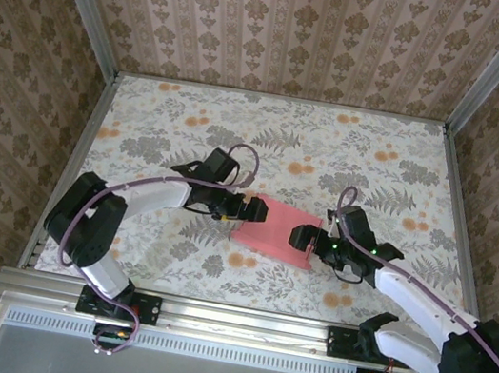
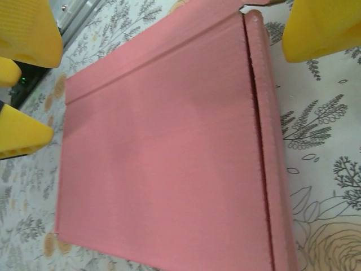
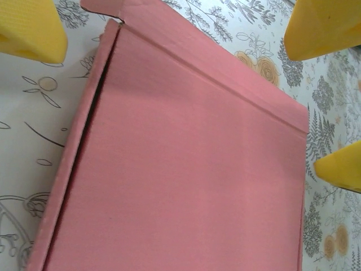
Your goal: Fold the paper box
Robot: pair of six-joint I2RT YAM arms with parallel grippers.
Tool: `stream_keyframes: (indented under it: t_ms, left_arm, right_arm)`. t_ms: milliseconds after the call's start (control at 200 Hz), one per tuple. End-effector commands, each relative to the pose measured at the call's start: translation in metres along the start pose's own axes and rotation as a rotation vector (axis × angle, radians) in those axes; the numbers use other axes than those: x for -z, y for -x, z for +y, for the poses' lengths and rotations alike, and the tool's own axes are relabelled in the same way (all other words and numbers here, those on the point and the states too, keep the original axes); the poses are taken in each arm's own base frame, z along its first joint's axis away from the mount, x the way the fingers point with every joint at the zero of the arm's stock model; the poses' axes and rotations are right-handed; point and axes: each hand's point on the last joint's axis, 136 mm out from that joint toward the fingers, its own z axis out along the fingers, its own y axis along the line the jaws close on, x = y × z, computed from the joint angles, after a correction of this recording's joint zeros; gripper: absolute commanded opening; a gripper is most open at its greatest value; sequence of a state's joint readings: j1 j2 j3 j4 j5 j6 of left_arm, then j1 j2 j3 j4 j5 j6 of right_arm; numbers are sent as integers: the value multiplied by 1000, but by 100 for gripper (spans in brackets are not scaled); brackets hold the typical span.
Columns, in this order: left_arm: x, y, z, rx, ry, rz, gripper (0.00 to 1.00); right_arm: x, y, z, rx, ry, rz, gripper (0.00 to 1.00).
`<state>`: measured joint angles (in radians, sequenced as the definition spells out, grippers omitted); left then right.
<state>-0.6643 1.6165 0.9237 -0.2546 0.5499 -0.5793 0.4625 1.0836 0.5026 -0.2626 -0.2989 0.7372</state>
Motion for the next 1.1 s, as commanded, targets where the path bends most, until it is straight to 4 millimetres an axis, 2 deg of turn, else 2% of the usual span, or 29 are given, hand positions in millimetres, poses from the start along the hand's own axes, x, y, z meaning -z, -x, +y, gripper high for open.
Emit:
stream_keyframes:
  t_ms: [0, 410, 650, 820, 1095]
  left_arm:
    - [-1, 6, -2, -47, 9, -23, 100]
    - [-16, 1, -9, -25, -51, 25, 100]
    - [-11, 7, -21, -47, -100, -2, 100]
    - [-4, 10, -31, -62, -129, -24, 100]
    - [21, 12, -49, -72, -183, -57, 100]
  right_arm:
    - [-8, -4, 3, -4, 34, 21, 100]
    - [-20, 0, 4, -2, 39, 20, 100]
    - [-23, -1, 2, -3, 34, 27, 100]
    - [-13, 7, 14, 14, 66, -4, 100]
    - [13, 17, 30, 32, 95, -38, 100]
